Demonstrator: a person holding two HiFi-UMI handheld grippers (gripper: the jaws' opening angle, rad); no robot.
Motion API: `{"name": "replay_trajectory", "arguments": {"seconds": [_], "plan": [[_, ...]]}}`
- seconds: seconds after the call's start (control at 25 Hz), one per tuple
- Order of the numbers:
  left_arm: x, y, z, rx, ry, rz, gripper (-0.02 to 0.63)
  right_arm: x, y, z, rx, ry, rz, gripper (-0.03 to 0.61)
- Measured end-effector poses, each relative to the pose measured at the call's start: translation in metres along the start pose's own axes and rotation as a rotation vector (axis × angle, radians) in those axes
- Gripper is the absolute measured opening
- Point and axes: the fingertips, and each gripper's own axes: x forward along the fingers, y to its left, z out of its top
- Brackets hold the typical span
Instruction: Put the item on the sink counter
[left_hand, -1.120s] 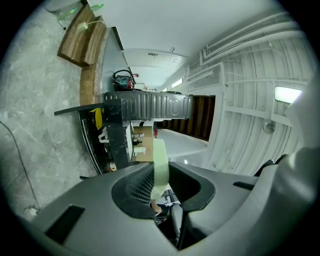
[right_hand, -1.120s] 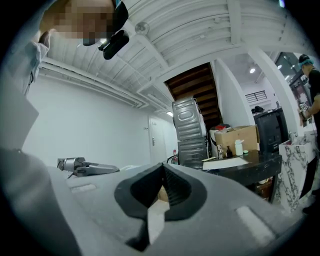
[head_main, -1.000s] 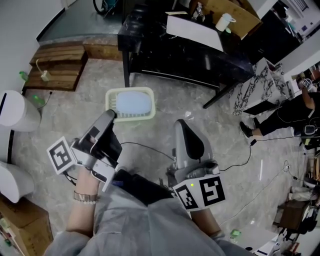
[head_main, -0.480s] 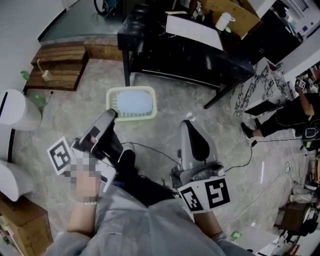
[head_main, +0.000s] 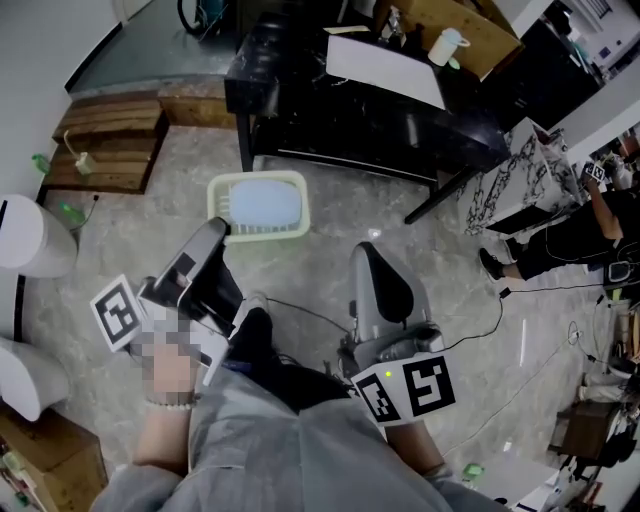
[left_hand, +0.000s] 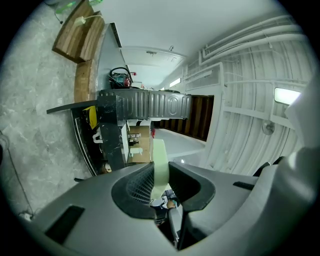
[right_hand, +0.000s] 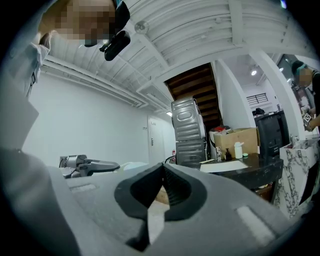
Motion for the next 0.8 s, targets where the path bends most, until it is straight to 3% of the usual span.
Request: {"name": "replay_trajectory", "arguments": {"seconds": [0.8], "plan": [[0.125,0.026,0.108,-0.023,0.086,-0.025,0.089,0.156,-0.040,0.011,-0.027,0.013,-0.063,-0.003]]}}
